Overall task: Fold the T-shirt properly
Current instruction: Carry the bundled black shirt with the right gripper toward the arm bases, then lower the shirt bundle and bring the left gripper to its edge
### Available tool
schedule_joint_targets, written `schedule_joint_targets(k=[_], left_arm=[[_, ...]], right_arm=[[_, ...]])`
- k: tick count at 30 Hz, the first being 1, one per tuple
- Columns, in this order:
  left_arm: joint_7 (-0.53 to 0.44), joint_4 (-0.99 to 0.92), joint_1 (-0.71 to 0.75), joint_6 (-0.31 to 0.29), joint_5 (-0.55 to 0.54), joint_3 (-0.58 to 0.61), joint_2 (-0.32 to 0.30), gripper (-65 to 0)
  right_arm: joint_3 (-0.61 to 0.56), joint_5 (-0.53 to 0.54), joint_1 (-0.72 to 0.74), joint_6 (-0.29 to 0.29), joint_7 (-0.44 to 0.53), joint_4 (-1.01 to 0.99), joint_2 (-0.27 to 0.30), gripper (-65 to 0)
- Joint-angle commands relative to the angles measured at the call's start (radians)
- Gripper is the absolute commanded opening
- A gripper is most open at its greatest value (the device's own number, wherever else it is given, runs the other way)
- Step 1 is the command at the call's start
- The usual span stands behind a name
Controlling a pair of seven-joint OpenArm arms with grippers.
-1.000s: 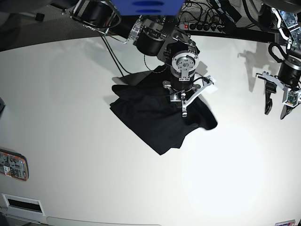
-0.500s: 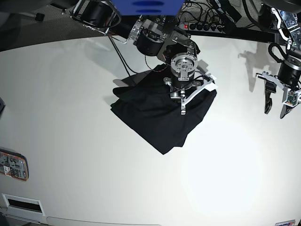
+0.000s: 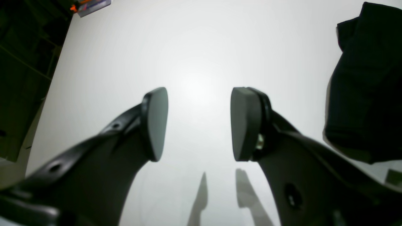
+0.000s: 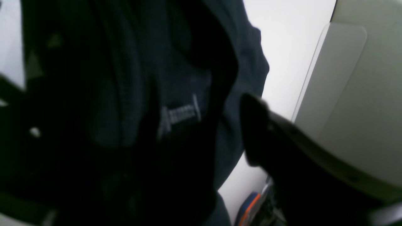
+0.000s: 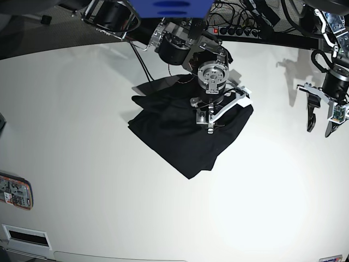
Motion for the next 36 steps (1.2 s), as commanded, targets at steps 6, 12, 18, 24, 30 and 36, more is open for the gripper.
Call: schedule_joint_targets(k=[6,12,18,24,30,36], left_arm=[[-0.024,0.013,-0.004,0.006,-0.017,-0.006,-0.016,-34.0],[-0.024,0.000,-0.024,0.006,-0.016,-0.002,-0.018,-34.0],[-0.023,-0.051,-0.053,0.006,-0.016,0.035,-0.027,-34.0],[-0.023,-0.060,-0.058,0.006,-0.016,0.037,-0.030,-34.0],[-0.023,-0.062,-0.058,0.006,-0.016,0.037,-0.032,-34.0],[-0.023,-0.062,-0.058,0.006,-0.016,0.037,-0.032,-34.0]], right_arm=[[0.001,0.102,0.010,-0.009,-0.075,0.028,-0.016,-23.5],[-0.001,0.277,-0.031,-0.009,-0.065,0.199,0.059,-23.1],[0.001,0.283,-0.077,-0.009,-0.071,0.333,0.104,-23.1],[0.001,0.286,-0.145,-0.009,-0.071,0.374,0.165,-23.3],[-0.004,0.292,-0.153,-0.009,-0.062,0.377,0.190,-23.5],[-0.001,0.303,-0.168,-0.009,-0.019,0.382,0.191,-23.6]])
